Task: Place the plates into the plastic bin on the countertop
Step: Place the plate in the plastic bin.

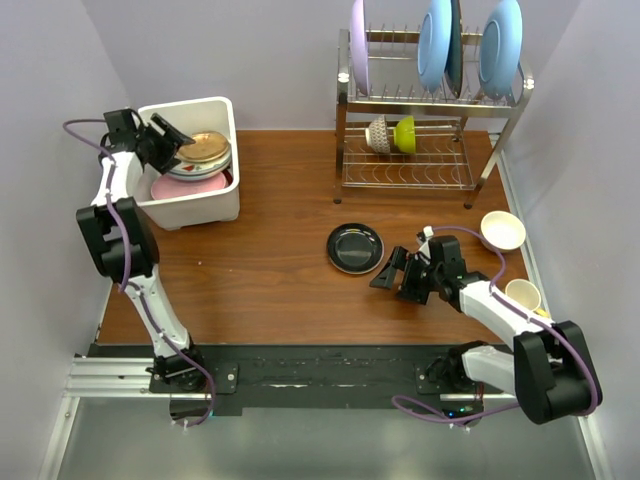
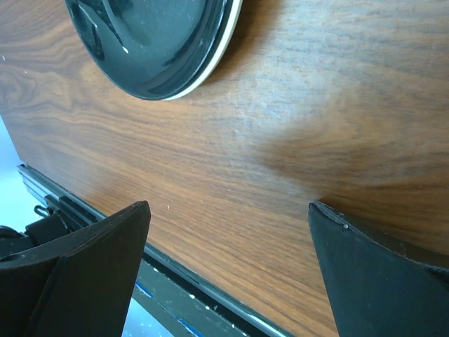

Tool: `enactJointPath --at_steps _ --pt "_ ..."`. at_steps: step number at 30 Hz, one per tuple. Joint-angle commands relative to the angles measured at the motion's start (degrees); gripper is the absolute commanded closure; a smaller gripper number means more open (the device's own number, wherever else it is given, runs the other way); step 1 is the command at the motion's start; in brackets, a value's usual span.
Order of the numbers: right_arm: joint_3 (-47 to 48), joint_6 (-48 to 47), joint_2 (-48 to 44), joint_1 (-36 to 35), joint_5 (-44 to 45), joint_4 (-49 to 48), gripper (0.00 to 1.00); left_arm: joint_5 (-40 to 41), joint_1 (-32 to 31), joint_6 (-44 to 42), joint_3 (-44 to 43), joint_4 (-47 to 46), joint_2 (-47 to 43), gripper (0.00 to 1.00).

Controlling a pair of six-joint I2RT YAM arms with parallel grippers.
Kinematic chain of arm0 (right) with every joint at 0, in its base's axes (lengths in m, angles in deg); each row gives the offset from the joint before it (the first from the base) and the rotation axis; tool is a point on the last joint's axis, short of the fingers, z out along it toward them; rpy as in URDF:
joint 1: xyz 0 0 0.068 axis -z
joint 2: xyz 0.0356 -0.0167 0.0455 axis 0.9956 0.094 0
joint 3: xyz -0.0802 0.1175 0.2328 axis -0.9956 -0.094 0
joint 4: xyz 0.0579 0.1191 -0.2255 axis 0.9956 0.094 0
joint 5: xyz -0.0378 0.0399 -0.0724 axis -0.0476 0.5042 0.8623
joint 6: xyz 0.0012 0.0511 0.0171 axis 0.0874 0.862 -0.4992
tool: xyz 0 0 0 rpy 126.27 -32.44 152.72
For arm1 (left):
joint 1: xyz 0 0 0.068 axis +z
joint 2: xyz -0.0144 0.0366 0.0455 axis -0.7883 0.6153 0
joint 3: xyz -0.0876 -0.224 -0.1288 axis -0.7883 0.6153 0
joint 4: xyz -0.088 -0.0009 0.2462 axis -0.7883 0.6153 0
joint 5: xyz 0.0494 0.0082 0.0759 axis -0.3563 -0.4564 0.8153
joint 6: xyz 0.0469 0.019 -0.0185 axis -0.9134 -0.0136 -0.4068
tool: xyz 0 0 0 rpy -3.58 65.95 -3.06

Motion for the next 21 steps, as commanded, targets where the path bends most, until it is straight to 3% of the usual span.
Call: enactJointPath --at_steps 1,4,10,16,21 --pt "1.1 -0.6 -2.4 -0.1 0.2 2.0 0.01 -4.3 -0.6 -1.0 6.0 -10.1 -13.4 0.17" --pt "1.5 -0.6 -3.4 -0.2 0.5 2.8 0.01 -6.0 -1.3 -0.5 11.5 -14.4 -19.5 0.14" --pt "2.6 -0.1 -3.5 -0.2 1.5 3.3 0.01 -6.6 -4.4 -4.1 17.9 -14.1 -29.0 0.12" --pt "5.2 -1.3 -1.8 -0.2 3.5 4.6 0.01 -1.9 -11.3 -9.7 22.8 -10.0 -36.9 0.12" --pt "6.0 -0.9 0.5 -0.2 4.2 3.4 0.03 0.4 -17.5 -9.0 30.6 -10.7 -44.1 0.13"
